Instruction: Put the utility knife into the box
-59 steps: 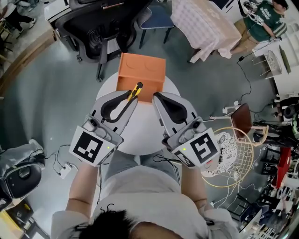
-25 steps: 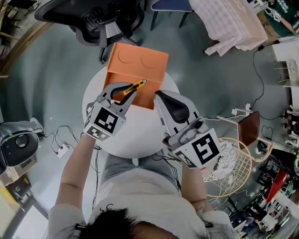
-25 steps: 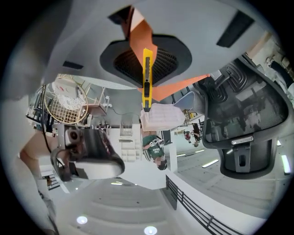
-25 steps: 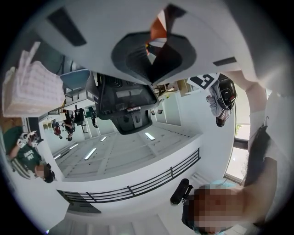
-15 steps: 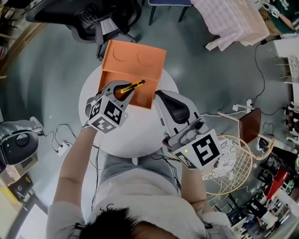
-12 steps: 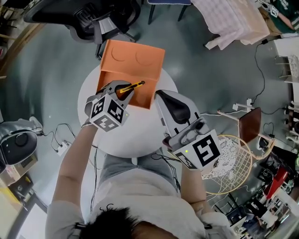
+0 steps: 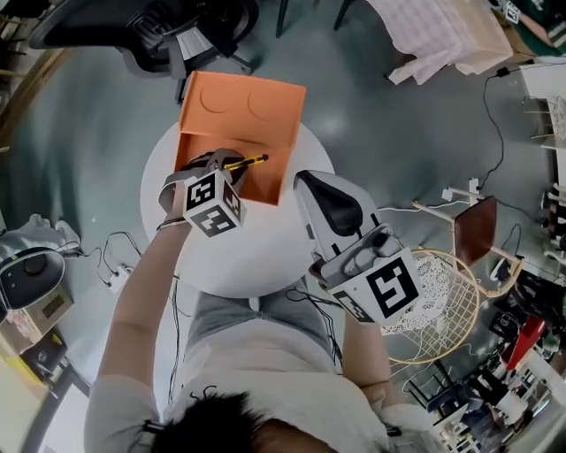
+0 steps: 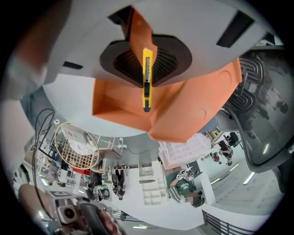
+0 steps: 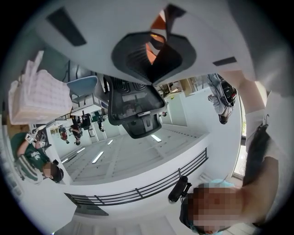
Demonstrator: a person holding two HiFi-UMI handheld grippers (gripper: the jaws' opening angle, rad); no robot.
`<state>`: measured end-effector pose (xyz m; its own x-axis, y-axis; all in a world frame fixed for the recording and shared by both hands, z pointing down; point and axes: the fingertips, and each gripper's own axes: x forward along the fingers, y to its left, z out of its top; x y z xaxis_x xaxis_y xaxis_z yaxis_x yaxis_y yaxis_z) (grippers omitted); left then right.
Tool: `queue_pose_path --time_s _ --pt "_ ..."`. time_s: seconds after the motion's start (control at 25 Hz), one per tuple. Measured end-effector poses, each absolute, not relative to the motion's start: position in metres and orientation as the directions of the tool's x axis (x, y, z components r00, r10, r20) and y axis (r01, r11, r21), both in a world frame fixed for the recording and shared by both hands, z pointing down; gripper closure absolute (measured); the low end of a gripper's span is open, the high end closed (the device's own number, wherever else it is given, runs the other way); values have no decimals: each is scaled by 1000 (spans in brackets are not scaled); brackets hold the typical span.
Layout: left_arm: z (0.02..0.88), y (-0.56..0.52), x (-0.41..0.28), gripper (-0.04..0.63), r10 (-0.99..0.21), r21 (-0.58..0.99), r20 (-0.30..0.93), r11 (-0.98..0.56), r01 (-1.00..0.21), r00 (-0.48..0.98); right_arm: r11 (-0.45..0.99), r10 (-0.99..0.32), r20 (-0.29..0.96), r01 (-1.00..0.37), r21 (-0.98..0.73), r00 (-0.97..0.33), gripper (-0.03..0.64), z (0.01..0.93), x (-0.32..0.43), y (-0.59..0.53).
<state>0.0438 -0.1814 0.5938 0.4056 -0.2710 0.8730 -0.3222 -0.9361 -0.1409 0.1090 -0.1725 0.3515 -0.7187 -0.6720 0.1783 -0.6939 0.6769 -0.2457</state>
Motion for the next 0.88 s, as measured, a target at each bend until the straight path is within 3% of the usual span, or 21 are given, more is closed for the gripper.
queue_pose_path --time_s 0.88 --pt "632 -181 40 525 -161 -72 931 -961 -269 329 666 -664 204 -693 -275 -719 609 368 116 -180"
